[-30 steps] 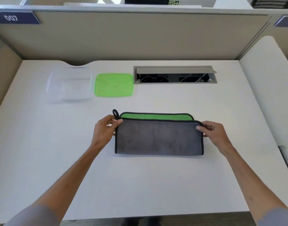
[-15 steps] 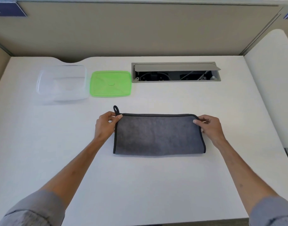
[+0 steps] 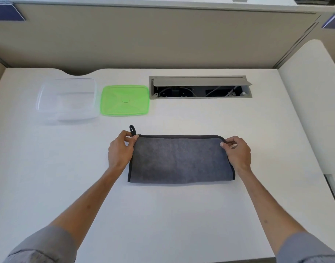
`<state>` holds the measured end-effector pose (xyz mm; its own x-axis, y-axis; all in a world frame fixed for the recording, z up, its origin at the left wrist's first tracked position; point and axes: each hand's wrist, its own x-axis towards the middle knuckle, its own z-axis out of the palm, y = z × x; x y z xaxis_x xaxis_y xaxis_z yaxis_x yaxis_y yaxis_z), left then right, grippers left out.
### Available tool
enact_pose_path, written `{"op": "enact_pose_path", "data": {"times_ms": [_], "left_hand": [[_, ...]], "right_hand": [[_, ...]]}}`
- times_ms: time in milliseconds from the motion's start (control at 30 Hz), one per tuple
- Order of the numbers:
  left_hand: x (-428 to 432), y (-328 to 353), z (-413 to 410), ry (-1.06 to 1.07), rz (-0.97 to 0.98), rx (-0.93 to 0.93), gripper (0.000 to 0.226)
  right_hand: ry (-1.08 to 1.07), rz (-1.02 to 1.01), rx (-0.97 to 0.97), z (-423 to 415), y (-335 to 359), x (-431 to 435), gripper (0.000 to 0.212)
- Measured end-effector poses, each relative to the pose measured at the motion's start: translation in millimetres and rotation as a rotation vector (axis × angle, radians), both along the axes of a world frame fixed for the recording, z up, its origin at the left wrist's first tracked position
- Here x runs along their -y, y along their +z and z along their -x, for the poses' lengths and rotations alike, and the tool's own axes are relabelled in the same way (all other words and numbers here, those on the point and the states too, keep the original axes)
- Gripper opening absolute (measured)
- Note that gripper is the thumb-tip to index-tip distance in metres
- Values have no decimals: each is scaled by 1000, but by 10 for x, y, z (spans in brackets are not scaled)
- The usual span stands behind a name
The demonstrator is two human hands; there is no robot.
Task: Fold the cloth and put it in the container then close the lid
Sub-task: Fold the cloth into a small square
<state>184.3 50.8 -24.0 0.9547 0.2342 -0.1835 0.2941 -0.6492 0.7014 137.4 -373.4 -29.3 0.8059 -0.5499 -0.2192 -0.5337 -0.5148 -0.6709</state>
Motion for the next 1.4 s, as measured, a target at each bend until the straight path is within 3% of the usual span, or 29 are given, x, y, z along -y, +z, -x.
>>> {"op": "enact_pose_path", "data": {"times_ms": [167, 233, 333, 433, 600, 700, 833, 967, 1133, 1300, 1400], "left_hand": [[181, 85, 359, -63, -205, 194, 37], [309, -4, 618, -187, -289, 267, 45], [486, -225, 996, -425, -391, 294, 59], [481, -420, 1179, -543, -475, 264, 63], [364, -547, 1211, -558, -557, 276, 65], [368, -552, 1217, -562, -565, 277, 66], [420, -514, 1238, -538, -574, 303, 67], [636, -400, 1337, -673, -522, 449, 60], [893, -439, 1616, -919, -514, 534, 55], [869, -424, 1661, -957, -436, 425, 58], [852, -193, 1573, -815, -93, 203, 55]], "right_hand": [[258, 502, 167, 448, 47, -488, 41], [435, 584, 206, 720, -15, -767, 50], [587, 655, 87, 989, -152, -1021, 63], [538, 669, -27, 1054, -201, -1001, 65], [419, 695, -152, 1212, -224, -697, 65], [263, 644, -173, 1331, -170, -567, 68], [24, 367, -137, 1275, 47, -542, 72], [-204, -82, -222, 1094, 264, -463, 61], [-302, -394, -140, 1032, 291, -432, 35], [-195, -399, 38, 1035, 562, -707, 19], [-39, -236, 126, 1013, 772, -998, 23]]}}
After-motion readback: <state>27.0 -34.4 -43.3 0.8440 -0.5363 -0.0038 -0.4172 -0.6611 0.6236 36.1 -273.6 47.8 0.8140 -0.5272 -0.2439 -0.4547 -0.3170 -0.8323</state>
